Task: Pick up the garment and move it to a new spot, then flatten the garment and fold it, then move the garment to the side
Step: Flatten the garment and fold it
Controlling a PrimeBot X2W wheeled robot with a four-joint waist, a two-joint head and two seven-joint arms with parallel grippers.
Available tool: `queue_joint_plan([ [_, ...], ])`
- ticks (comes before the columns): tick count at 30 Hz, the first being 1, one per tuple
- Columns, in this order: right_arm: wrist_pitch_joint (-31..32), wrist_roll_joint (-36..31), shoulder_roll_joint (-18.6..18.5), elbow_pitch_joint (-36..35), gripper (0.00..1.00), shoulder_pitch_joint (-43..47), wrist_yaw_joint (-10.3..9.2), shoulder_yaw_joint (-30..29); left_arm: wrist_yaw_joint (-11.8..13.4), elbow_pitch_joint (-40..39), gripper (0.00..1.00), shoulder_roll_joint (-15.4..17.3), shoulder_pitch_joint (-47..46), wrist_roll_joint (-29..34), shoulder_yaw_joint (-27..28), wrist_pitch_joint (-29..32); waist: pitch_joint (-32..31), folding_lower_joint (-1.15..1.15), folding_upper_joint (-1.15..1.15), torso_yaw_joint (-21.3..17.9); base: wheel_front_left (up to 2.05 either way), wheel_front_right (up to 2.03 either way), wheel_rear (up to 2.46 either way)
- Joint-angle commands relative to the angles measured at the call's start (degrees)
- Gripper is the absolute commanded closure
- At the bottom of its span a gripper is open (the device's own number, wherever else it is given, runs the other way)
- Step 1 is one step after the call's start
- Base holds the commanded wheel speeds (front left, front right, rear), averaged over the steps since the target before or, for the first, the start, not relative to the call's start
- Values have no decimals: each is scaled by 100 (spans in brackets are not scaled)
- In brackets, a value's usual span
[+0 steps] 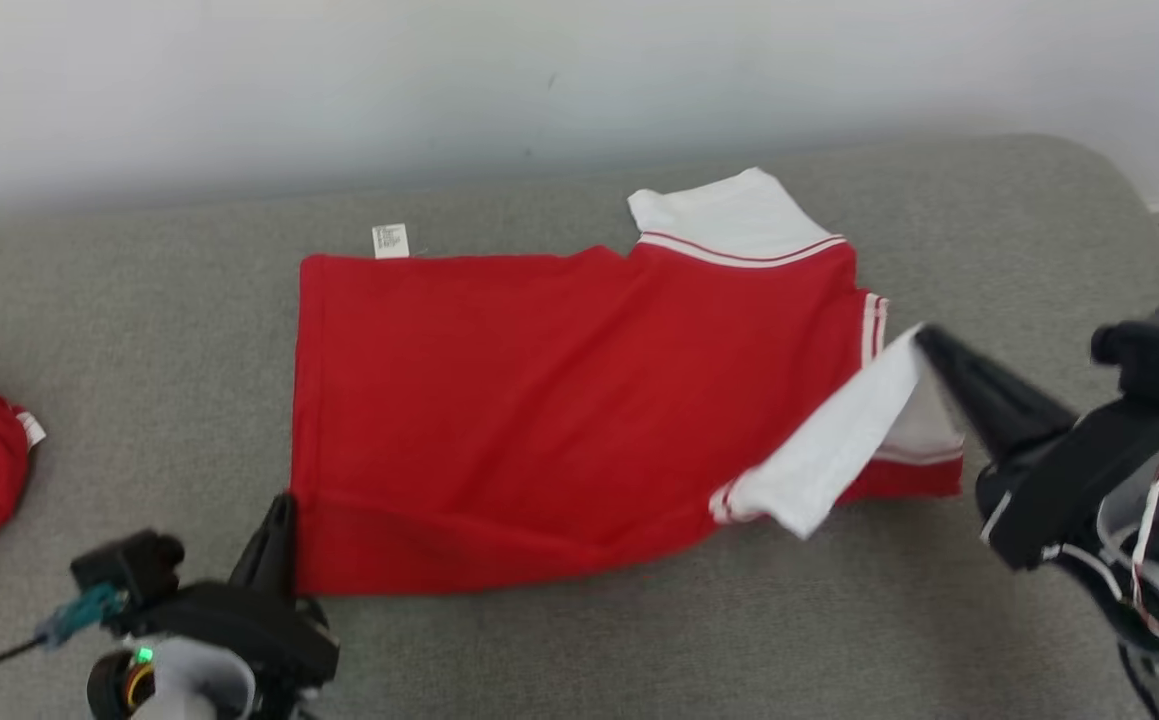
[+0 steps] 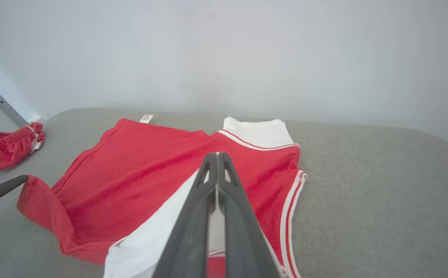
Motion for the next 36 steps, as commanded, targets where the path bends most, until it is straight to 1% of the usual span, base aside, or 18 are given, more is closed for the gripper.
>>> queue_joint_plan([
  [1,-103,-57,-49,56,100,-84,3,14,13,62,100,-41,-103,66,-19,-36,205,-1,-1,163,0,0,0],
  [3,-394,-185,-78,286,100,-283,3,82,40,239,100,-104,-334,146,-60,-76,297,-1,-1,199,0,0,0],
  [5,-555,-263,-102,515,100,-442,3,153,90,438,100,-154,-495,213,-55,-158,364,-1,-1,220,0,0,0],
  [7,-647,-352,-119,738,100,-574,3,224,88,620,100,-195,-612,248,-37,-255,413,-1,-1,233,0,0,0],
  [12,-876,-456,-86,1170,100,-840,3,377,-60,958,100,-270,-853,280,-31,-470,514,-1,-1,267,0,0,0],
  [20,-1177,-513,-143,1612,100,-1166,3,676,-252,1314,100,-388,-1147,349,-120,-594,628,-1,-1,311,0,0,0],
  [25,-1427,-682,-126,1865,100,-1274,3,597,-324,1417,100,-428,-1285,406,-122,-719,649,-1,-1,334,0,0,0],
  [30,-1527,-717,-80,2002,100,-1301,3,601,-383,1492,100,-432,-1378,442,-112,-810,651,-1,-1,320,0,0,0],
  [34,-1622,-801,-35,2072,100,-1380,3,557,-381,1576,100,-439,-1361,464,-121,-821,658,-1,-1,301,0,0,0],
  [36,-1676,-854,51,2137,100,-1418,3,525,-378,1638,100,-444,-1382,473,-131,-824,666,-1,-1,293,0,0,0],
])
